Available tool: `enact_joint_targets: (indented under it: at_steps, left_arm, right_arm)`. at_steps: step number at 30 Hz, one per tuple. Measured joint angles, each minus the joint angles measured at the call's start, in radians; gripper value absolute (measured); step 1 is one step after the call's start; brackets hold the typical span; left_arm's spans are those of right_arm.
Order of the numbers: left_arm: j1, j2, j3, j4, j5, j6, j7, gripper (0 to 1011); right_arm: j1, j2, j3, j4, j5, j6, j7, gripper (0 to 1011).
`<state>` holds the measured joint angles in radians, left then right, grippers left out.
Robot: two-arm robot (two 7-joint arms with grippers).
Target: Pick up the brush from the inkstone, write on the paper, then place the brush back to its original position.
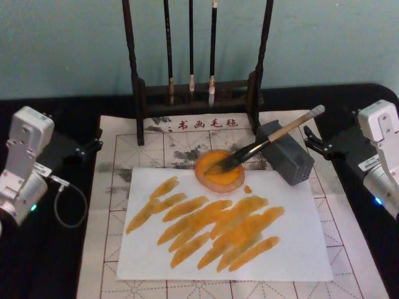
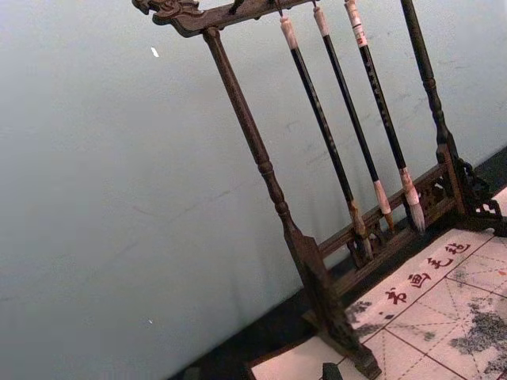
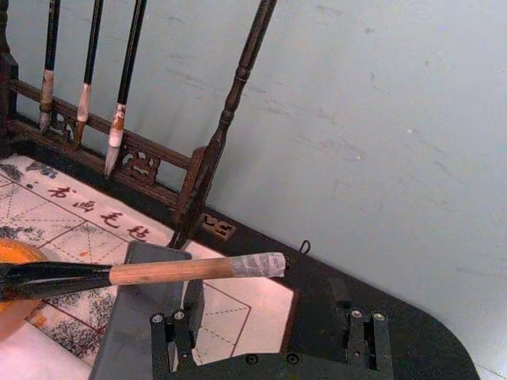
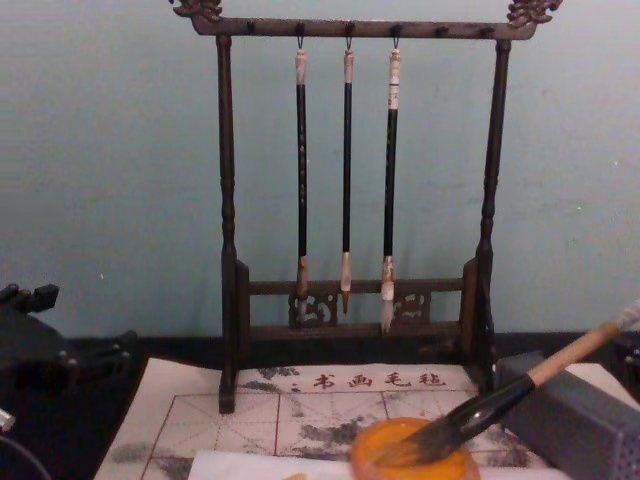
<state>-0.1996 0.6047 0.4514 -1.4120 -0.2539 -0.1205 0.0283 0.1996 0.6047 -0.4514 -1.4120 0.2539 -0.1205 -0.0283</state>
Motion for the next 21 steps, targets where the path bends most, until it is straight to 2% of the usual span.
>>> enact_joint_targets:
  at_steps: [13,17,21]
  left_arm:
    - [0.000,0.000,0.000,0.000,0.000,0.000,0.000,1001]
    - [0.000,0.000,0.000,0.000,0.000,0.000,0.000,1001]
    - [0.000,0.000,0.000,0.000,0.000,0.000,0.000,1001]
  right_arm:
    - [-0.002,-0.001,0.003,0.000,0.000,-0.001,0.001,1000]
    - [-0.013,-0.005,0.024,-0.001,0.012,-0.010,0.018,1000]
    - [-0.026,-0.010,0.050,-0.006,0.045,-0.020,0.041,1000]
